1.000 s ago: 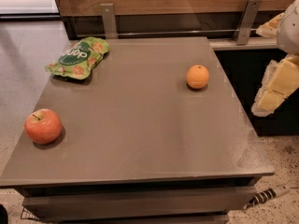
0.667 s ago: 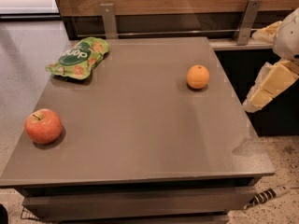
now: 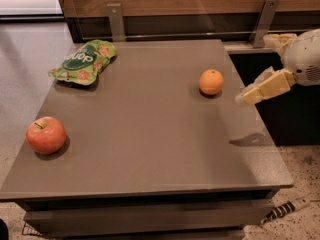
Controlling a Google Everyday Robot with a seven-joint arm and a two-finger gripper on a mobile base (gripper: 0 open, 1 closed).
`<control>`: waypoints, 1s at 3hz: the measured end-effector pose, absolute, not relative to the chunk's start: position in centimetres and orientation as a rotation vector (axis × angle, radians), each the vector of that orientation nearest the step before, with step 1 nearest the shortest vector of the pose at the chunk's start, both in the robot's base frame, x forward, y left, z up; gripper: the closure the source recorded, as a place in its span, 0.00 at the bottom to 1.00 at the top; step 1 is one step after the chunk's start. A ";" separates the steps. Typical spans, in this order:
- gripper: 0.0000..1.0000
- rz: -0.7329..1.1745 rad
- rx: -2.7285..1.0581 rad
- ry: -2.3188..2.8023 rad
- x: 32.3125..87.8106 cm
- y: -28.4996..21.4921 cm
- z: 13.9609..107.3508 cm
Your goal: Move orange near apple
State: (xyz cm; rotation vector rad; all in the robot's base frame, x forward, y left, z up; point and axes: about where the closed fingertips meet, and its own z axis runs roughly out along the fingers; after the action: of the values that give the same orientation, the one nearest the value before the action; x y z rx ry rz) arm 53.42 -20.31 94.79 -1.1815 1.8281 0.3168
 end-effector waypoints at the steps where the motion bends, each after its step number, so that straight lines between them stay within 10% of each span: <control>1: 0.00 0.402 -1.060 1.762 55.0 -19.5 93.9; 3: 0.00 0.501 -0.971 1.747 57.3 -17.9 91.7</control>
Offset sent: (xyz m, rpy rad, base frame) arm 0.0586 0.0405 -0.0515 0.3572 0.0306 -0.0595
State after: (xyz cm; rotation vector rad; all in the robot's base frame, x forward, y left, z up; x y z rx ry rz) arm 57.27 -17.85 91.72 -0.9714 1.7474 0.5012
